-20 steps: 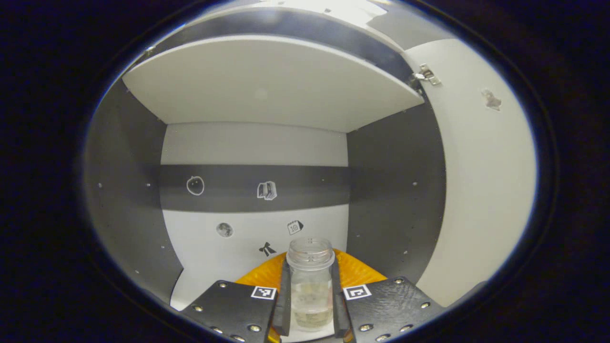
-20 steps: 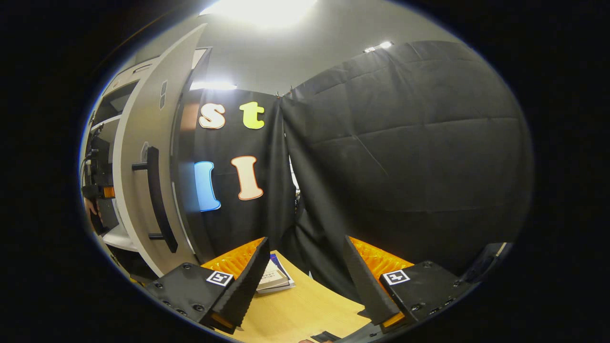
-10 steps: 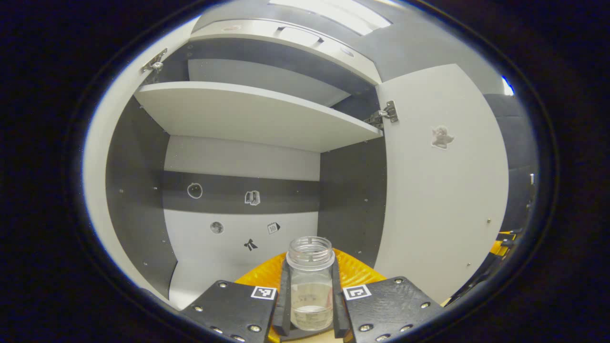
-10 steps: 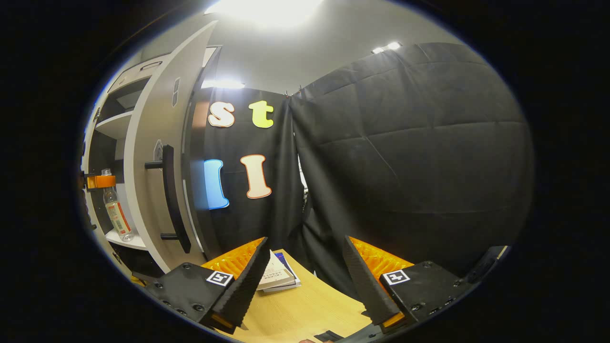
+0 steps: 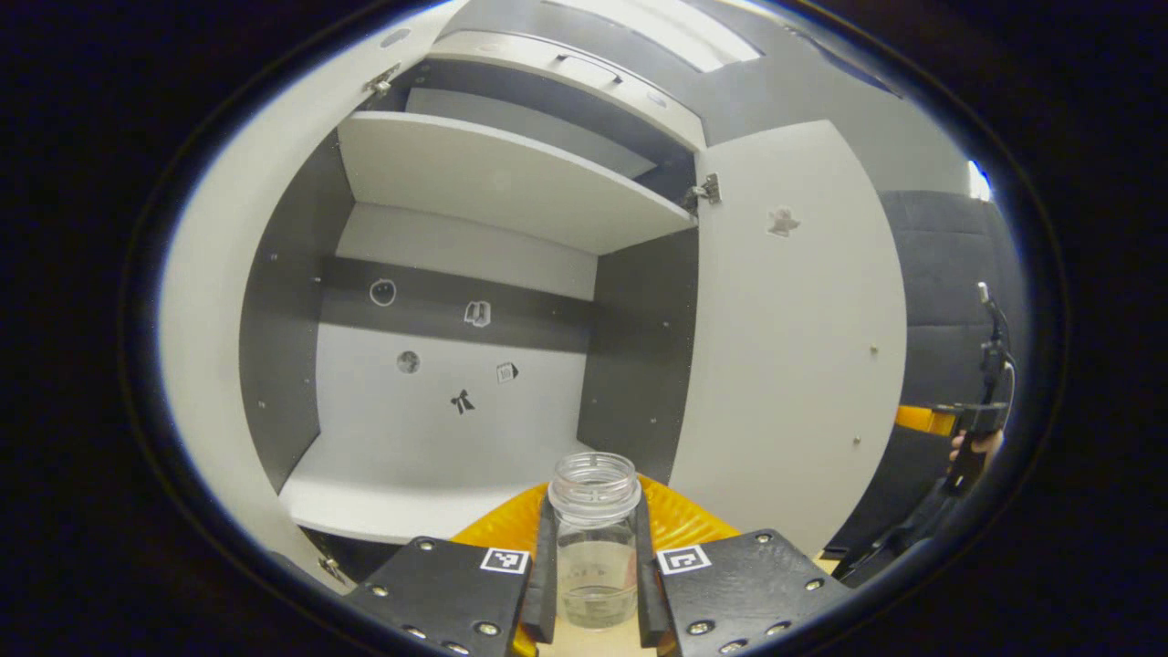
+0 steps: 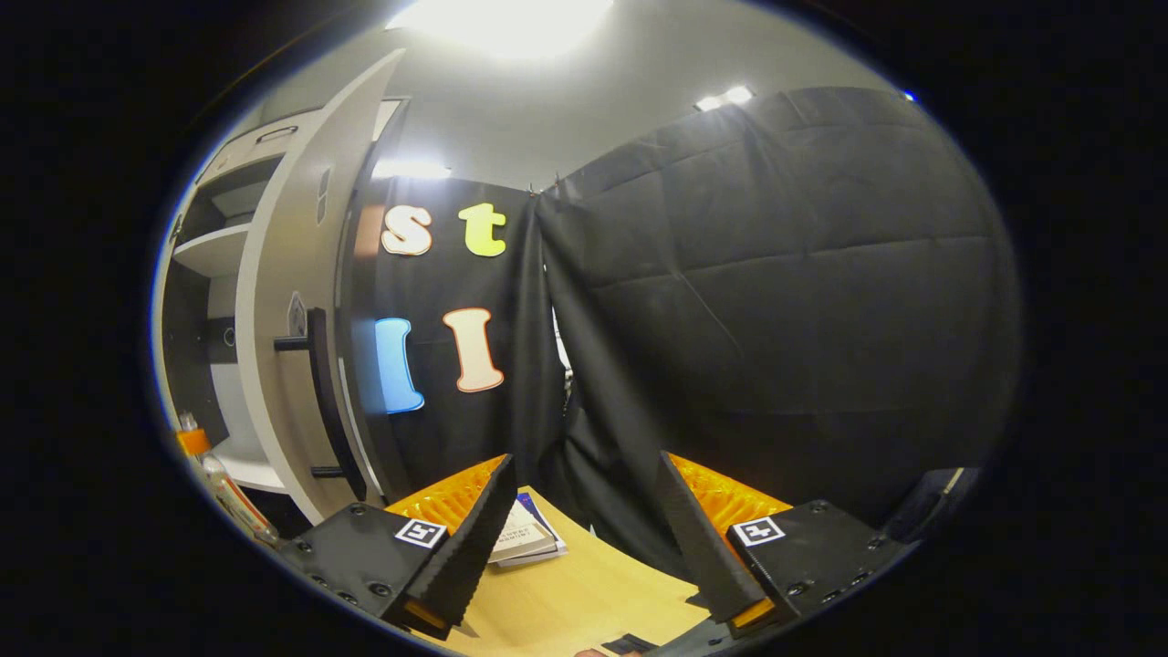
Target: Grasp the bottle in the cabinet with the left hand and place it on the coaster, then close the right door with the right hand and the left door with the left hand.
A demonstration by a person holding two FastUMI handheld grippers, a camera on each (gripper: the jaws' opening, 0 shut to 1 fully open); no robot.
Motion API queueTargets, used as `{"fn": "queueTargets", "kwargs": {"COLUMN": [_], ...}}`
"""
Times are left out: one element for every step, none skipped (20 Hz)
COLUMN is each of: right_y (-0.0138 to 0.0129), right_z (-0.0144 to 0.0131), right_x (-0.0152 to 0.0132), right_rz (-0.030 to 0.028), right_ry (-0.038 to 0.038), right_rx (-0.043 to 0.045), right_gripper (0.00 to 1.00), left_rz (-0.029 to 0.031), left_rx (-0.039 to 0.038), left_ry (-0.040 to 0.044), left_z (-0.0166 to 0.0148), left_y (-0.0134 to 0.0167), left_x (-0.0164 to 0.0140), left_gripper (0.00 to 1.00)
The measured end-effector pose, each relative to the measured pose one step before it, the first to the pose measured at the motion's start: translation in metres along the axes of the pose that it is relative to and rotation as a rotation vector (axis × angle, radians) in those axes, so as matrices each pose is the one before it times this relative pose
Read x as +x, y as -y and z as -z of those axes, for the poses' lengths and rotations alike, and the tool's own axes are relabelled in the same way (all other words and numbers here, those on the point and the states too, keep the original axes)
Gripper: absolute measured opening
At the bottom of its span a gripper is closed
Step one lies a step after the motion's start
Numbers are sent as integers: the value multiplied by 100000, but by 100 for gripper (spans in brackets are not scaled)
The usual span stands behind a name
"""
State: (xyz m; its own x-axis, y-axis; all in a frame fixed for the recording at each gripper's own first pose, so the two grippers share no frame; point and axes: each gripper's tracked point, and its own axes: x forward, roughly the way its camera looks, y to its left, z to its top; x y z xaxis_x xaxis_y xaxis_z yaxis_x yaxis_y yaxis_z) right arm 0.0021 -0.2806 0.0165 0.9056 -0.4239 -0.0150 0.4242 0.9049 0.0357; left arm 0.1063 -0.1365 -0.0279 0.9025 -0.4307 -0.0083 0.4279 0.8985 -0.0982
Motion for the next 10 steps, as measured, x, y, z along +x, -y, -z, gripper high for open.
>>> {"fn": "queueTargets", "kwargs": {"right_y": [22,-35,0,9,38,86,-137,-214,-331,-359], "right_z": [198,12,55,-116,-81,-112,-80,-41,194,145], "right_x": [-194,-166,-170,-219,-241,-436,-622,-499,-541,-500], "right_rz": [871,547,302,427,608,431,172,-139,-657,-746], "right_ry": [-329,-23,238,307,376,346,511,42,-652,-969], "right_rx": [2205,1223,93,-893,-1530,-1518,-1174,-787,-726,-1016], "right_gripper": [98,98,94,94,94,98,98,94,98,94], "left_rz": [1101,1490,1467,1245,1554,1874,3524,3273,901,1119], "left_rx": [-49,-104,360,415,-56,-796,-1038,-1396,-113,917], "left_ry": [-1135,-1193,-1096,-1493,-2301,-1596,-999,-3392,-1913,-872], "left_z": [1813,1607,1602,1648,1966,1534,1560,2477,2258,1351], "left_y": [416,414,418,352,426,331,859,818,209,401], "left_x": [-520,-248,-320,-231,-126,108,-36,110,78,70], "left_gripper": [43,43,43,36,43,43,36,36,30,32]}}
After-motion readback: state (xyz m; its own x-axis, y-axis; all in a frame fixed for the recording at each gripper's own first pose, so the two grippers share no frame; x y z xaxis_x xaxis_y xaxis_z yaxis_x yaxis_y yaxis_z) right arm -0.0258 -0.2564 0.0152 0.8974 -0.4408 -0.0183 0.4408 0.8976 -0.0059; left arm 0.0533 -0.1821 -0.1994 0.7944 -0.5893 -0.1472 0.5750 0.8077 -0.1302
